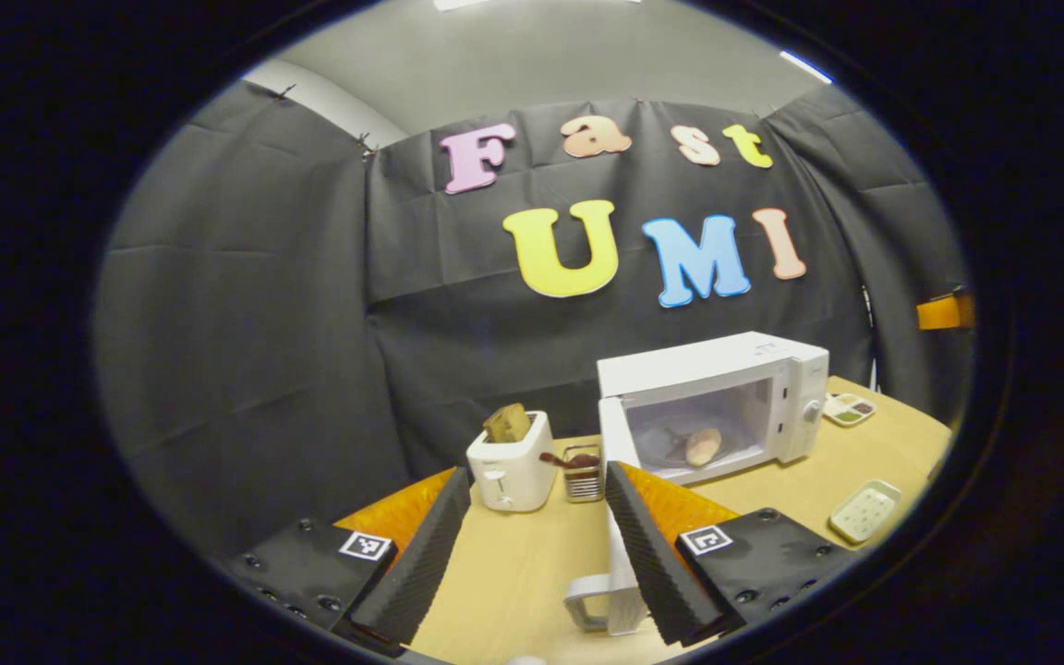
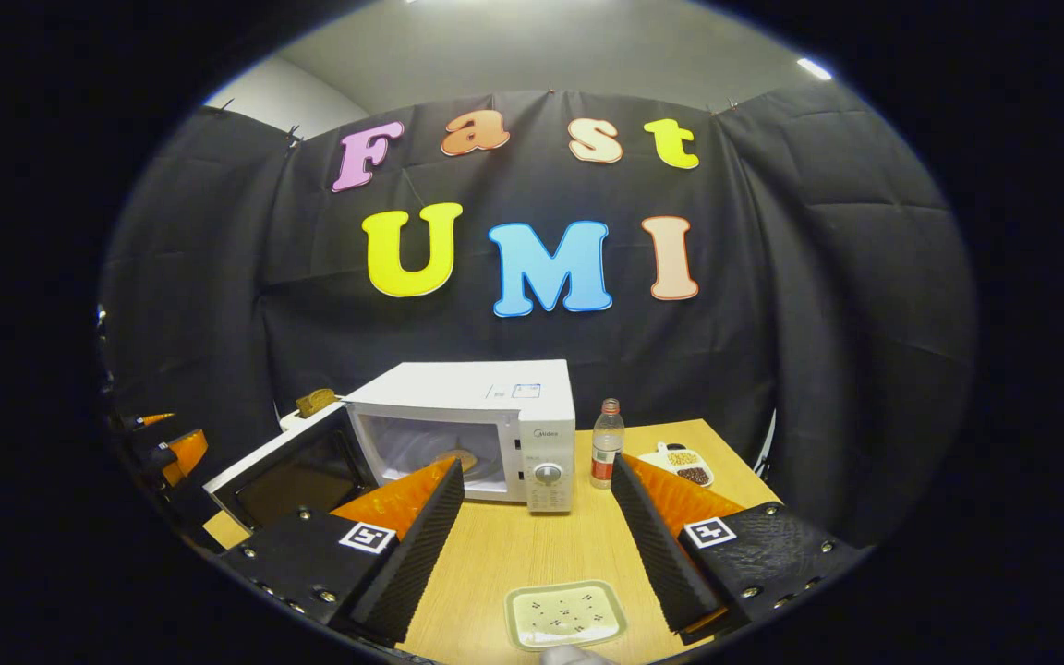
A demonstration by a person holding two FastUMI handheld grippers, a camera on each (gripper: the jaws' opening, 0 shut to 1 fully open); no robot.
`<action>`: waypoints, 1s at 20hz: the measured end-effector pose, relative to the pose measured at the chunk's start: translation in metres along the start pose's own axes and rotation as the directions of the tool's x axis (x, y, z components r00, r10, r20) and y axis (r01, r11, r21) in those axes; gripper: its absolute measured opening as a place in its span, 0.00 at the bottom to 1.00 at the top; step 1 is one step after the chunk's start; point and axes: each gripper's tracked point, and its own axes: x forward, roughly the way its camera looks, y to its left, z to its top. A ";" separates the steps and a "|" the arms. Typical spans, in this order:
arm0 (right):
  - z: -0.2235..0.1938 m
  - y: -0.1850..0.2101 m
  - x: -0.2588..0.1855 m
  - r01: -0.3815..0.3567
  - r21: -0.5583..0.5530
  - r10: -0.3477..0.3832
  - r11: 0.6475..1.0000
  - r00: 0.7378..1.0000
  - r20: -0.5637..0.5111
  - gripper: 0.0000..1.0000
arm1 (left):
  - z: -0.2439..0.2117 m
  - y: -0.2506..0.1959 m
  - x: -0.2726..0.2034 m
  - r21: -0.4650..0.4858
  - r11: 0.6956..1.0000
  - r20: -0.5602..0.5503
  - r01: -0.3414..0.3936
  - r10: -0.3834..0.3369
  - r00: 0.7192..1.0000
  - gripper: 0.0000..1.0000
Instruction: Open the microwave oven with the left hand, put the food in, and close the microwave oven.
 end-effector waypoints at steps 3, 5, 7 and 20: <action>-0.002 -0.002 -0.002 -0.002 -0.004 0.001 1.000 1.000 -0.025 0.98 | -0.042 0.039 0.000 0.014 0.997 -0.067 -0.080 0.081 0.994 0.98; 0.003 -0.005 -0.005 -0.003 -0.025 0.002 1.000 1.000 -0.024 0.98 | -0.072 0.049 0.000 0.016 0.995 -0.111 -0.099 0.101 0.989 1.00; -0.002 -0.006 -0.003 -0.007 -0.043 0.005 0.999 0.999 -0.049 0.98 | -0.096 0.045 0.000 0.011 0.995 -0.146 -0.096 0.097 0.985 1.00; 0.002 -0.010 0.000 -0.014 -0.072 0.008 0.997 0.997 -0.077 0.98 | -0.147 -0.037 -0.007 0.020 0.999 -0.247 0.028 -0.022 0.969 0.94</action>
